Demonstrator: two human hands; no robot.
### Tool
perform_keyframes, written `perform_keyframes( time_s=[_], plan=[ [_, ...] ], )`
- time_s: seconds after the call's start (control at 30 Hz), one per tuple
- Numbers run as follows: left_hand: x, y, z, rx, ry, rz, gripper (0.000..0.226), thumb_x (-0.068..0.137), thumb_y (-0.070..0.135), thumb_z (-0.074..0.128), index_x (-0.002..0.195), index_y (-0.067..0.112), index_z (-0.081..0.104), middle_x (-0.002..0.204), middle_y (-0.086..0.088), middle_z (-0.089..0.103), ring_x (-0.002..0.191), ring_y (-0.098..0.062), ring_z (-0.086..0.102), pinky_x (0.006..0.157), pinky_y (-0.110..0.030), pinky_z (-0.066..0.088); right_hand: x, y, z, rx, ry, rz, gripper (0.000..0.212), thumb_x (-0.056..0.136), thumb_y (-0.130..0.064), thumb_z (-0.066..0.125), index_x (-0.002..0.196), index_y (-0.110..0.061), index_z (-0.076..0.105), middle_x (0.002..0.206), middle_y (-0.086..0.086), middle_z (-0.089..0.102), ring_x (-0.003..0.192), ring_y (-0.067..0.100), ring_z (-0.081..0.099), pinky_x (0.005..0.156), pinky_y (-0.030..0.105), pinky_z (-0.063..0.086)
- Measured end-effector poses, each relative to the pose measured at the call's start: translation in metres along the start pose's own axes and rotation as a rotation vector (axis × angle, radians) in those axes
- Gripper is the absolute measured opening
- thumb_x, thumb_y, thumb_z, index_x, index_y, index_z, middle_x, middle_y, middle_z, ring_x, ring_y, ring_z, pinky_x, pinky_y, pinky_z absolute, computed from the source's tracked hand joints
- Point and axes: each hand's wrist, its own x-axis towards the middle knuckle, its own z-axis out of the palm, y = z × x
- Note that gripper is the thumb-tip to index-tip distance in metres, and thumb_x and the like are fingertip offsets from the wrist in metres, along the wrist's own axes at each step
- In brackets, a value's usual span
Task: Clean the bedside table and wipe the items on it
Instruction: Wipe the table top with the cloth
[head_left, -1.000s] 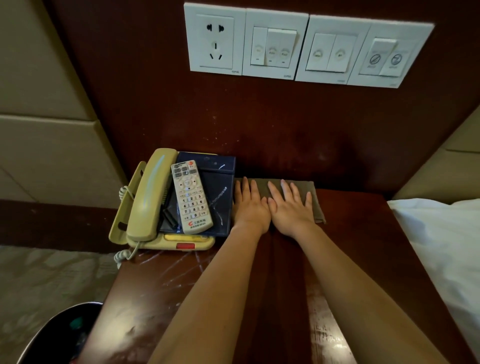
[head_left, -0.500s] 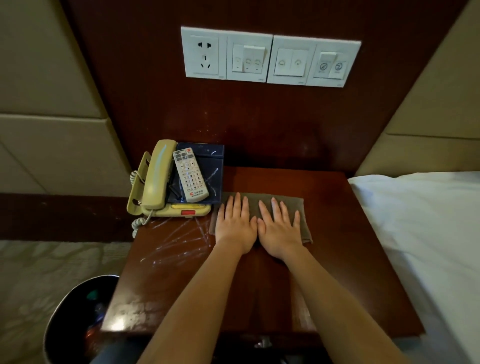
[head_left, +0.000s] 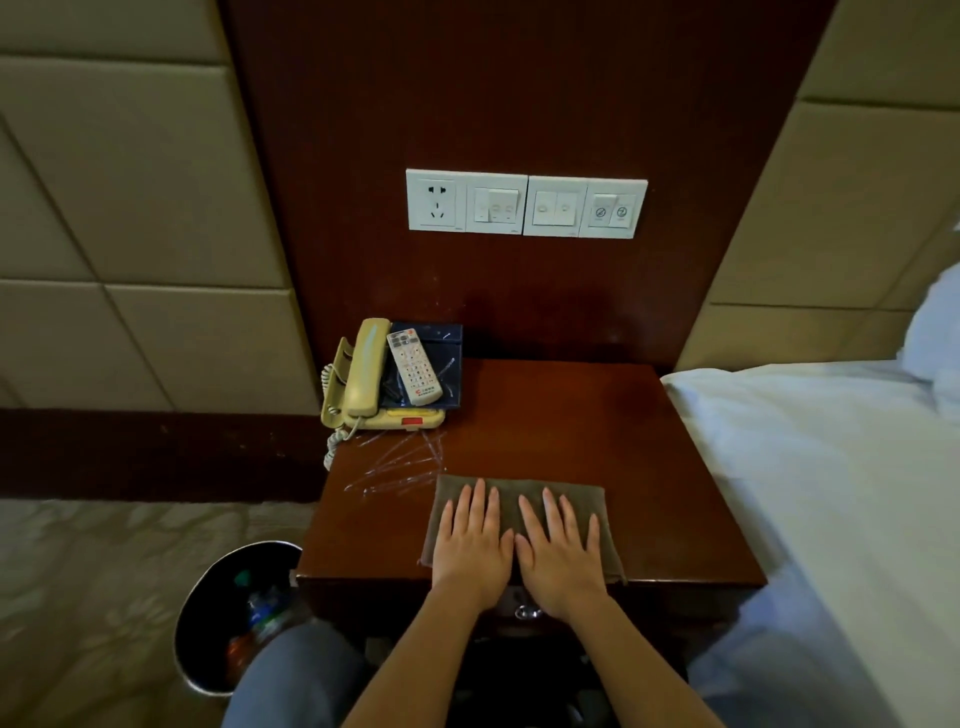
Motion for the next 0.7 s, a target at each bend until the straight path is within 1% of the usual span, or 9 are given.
perform_keyframes(
  time_s=[0.07,0.1,0.17,0.2,0.27,0.3,0.37,0.4,0.7],
  plan=[
    [-0.012,0.0,0.002,0.004,-0.009,-0.004,0.059,0.102,0.041,0.01,0.151,0.015,-0.01,0.159,-0.004,-0.018,0.146,-0.019,-0.016,0.116,-0.036,-0.011,-0.011,-0.002,0.005,-0.011,0.001,-0.006,0.082,0.077,-0.064,-0.025,0.151,-0.034,-0.008,0.16,-0.001,-0.017,0.147,0.02,-0.015,0.116,0.052,-0.01],
    [-0.016,0.0,0.003,0.009,-0.011,-0.003,0.059,0.102,0.042,0.01,0.151,0.015,-0.01,0.158,-0.004,-0.018,0.146,-0.019,-0.017,0.116,-0.036,-0.011,-0.015,-0.001,0.007,-0.017,0.004,-0.001,0.084,0.075,-0.065,-0.027,0.151,-0.034,-0.009,0.16,-0.001,-0.017,0.147,0.02,-0.015,0.116,0.051,-0.01],
    [-0.023,0.0,0.003,0.014,-0.017,0.003,0.059,0.102,0.042,0.01,0.151,0.015,-0.01,0.158,-0.004,-0.018,0.146,-0.019,-0.018,0.116,-0.037,-0.011,-0.022,-0.002,0.009,-0.028,-0.004,0.015,0.065,0.091,-0.058,-0.011,0.151,-0.033,-0.01,0.159,-0.001,-0.018,0.146,0.019,-0.016,0.117,0.051,-0.01],
    [-0.025,0.0,0.004,0.014,-0.02,0.005,0.059,0.103,0.042,0.009,0.151,0.015,-0.01,0.158,-0.004,-0.019,0.145,-0.019,-0.018,0.117,-0.037,-0.011,-0.024,-0.003,0.01,-0.029,-0.009,0.017,0.064,0.092,-0.058,-0.01,0.151,-0.033,-0.011,0.159,-0.001,-0.019,0.146,0.019,-0.016,0.117,0.051,-0.01],
    [-0.028,-0.001,0.004,0.016,-0.023,0.008,0.058,0.103,0.041,0.009,0.151,0.015,-0.01,0.158,-0.004,-0.019,0.145,-0.019,-0.018,0.116,-0.037,-0.011,-0.029,-0.005,0.011,-0.043,-0.005,0.015,0.083,0.076,-0.066,-0.028,0.15,-0.033,-0.012,0.159,-0.001,-0.019,0.147,0.02,-0.016,0.116,0.051,-0.01],
    [-0.028,-0.001,0.004,0.015,-0.025,0.01,0.059,0.103,0.041,0.009,0.151,0.015,-0.01,0.158,-0.004,-0.019,0.145,-0.019,-0.018,0.116,-0.037,-0.011,-0.029,-0.004,0.012,-0.052,-0.008,0.019,0.083,0.076,-0.066,-0.028,0.15,-0.033,-0.012,0.159,-0.001,-0.019,0.147,0.02,-0.015,0.116,0.051,-0.009],
    [-0.028,-0.002,0.002,0.002,-0.028,0.013,0.059,0.103,0.041,0.009,0.151,0.015,-0.01,0.158,-0.004,-0.019,0.145,-0.019,-0.018,0.116,-0.037,-0.011,-0.028,-0.005,0.012,-0.057,0.002,0.028,0.059,0.096,-0.055,-0.004,0.151,-0.033,-0.011,0.16,-0.001,-0.017,0.147,0.02,-0.014,0.117,0.052,-0.008],
    [-0.028,-0.002,0.002,-0.005,-0.031,0.015,0.058,0.103,0.041,0.009,0.151,0.015,-0.01,0.158,-0.003,-0.019,0.145,-0.019,-0.018,0.116,-0.036,-0.011,-0.026,-0.005,0.011,-0.049,0.005,0.033,0.055,0.1,-0.049,0.004,0.151,-0.033,-0.01,0.16,-0.002,-0.017,0.147,0.02,-0.014,0.116,0.052,-0.008],
    [0.001,-0.033,-0.01,-0.033,-0.026,0.003,0.057,0.103,0.039,0.01,0.151,0.016,-0.01,0.158,-0.002,-0.018,0.145,-0.016,-0.018,0.113,-0.033,-0.015,0.017,-0.033,0.004,-0.05,-0.005,0.032,0.055,0.101,-0.048,0.007,0.151,-0.033,-0.01,0.16,-0.002,-0.017,0.147,0.02,-0.014,0.115,0.054,-0.008]
  ],
)
